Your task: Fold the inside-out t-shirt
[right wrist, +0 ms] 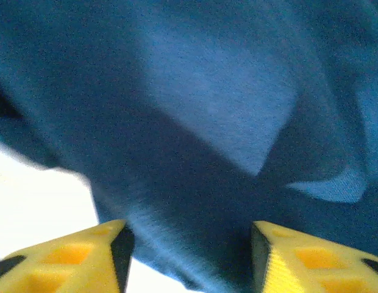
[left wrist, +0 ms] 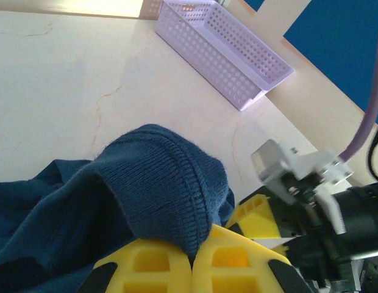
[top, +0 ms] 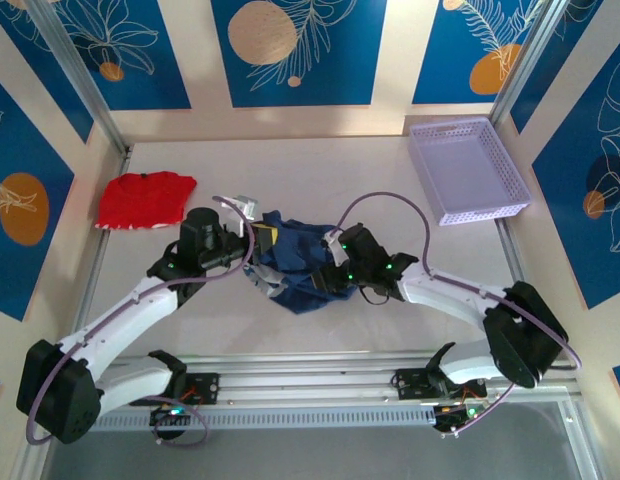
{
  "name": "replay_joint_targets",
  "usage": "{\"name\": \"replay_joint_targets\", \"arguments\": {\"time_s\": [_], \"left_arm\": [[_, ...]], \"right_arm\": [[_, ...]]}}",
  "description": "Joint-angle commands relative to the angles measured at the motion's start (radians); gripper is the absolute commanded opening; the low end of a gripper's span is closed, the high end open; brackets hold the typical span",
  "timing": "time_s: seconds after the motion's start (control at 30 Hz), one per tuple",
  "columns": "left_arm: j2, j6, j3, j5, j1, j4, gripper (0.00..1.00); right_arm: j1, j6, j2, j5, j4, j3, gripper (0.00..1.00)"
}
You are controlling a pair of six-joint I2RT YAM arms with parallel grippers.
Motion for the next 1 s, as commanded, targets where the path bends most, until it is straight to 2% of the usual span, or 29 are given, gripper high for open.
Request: {"name": "replay_joint_targets", "arguments": {"time_s": [0.0, 0.1, 0.17, 0.33, 0.53, 0.67, 0.77, 0.97], "left_arm": [[-0.025, 0.018, 0.004, 0.01, 0.015, -0.027, 0.0], [-0.025, 0.04, 0.005, -0.016, 0.019, -0.059, 0.0], [-0.014, 0.052, -0.003, -0.029, 0.021, -0.071, 0.0], [0.044, 0.053, -0.013, 0.002, 0.022, -0.056, 0.07], [0.089, 0.065, 0.004, 0.027, 0.022, -0.058, 0.12], [0.092, 0.067, 0.001, 0.021, 0.022, -0.057, 0.12], [0.094, 0.063, 0.0, 0.026, 0.022, -0.049, 0.04], [0.06, 0.052, 0.001, 0.032, 0.025, -0.051, 0.04]], "right_arm": [[0.005, -0.057, 0.012, 0.147, -0.012, 0.056, 0.31], [-0.009, -0.085, -0.044, 0.153, -0.052, 0.076, 0.1], [-0.032, -0.078, -0.097, 0.112, -0.068, 0.081, 0.0], [-0.086, -0.01, -0.174, -0.041, -0.057, 0.082, 0.0], [-0.132, 0.045, -0.21, -0.115, -0.062, 0.096, 0.0], [-0.168, 0.078, -0.242, -0.138, -0.083, 0.1, 0.0], [-0.189, 0.094, -0.266, -0.154, -0.088, 0.092, 0.0], [-0.252, 0.113, -0.303, -0.109, -0.154, 0.09, 0.0]]}}
